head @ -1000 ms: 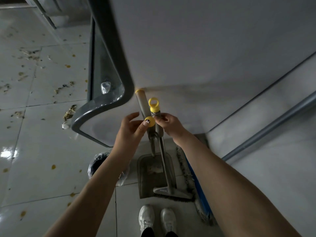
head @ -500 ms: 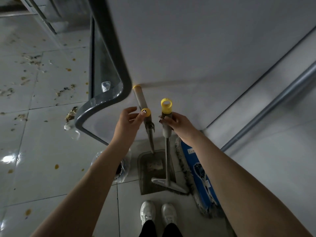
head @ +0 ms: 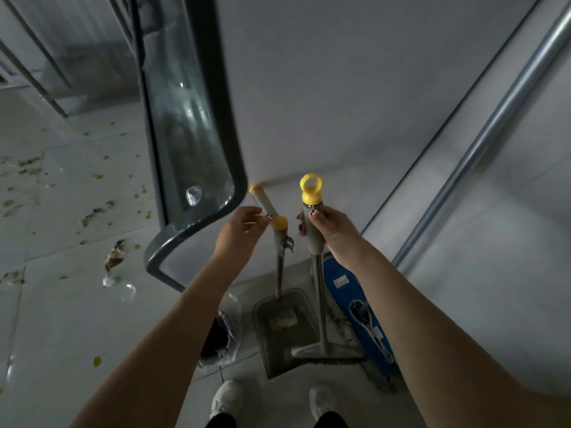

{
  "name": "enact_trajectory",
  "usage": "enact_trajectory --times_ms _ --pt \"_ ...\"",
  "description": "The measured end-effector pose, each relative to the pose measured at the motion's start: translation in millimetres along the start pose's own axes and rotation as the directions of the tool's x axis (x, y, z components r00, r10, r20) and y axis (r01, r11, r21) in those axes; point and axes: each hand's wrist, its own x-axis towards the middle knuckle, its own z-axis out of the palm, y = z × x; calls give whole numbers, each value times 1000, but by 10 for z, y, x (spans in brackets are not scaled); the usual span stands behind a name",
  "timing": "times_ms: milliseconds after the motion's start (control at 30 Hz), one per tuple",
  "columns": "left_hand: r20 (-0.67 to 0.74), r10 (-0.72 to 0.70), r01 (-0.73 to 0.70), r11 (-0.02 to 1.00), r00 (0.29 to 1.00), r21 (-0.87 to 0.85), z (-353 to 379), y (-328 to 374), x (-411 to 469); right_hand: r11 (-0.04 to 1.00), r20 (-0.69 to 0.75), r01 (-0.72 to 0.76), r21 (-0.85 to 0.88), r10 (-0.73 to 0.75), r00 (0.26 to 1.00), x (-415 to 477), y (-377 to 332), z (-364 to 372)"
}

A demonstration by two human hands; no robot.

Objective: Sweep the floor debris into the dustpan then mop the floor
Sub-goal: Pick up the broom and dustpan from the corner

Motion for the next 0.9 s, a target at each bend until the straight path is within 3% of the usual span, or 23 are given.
enact_trajectory --times_ms 167,233,333,400,533,733,900 --pt "207 221 -246 964 953 105 -280 23 235 998 -225 60 28 -52 973 -82 -105 315" --pt "329 347 -412 898 878 153 -355 34 341 996 -279 83 15 -76 957 -114 -126 413" --pt "548 463 -659 716 697 233 -425 94 553 998 -341 62 12 -55 939 -173 -126 537" --pt "701 409 -752 599 584 277 -402 160 712 999 -378 50 -1 -46 925 -206 -101 605" --pt "886 184 -865 368 426 340 -243 307 996 999 -424 43 15 -33 905 -259 -35 690" --pt "954 32 -953 64 298 296 -100 432 1197 995 -458 28 91 17 889 -346 47 672" --pt "969 24 -969 -28 245 245 -22 406 1206 988 -517 78 136 3 856 -400 128 680"
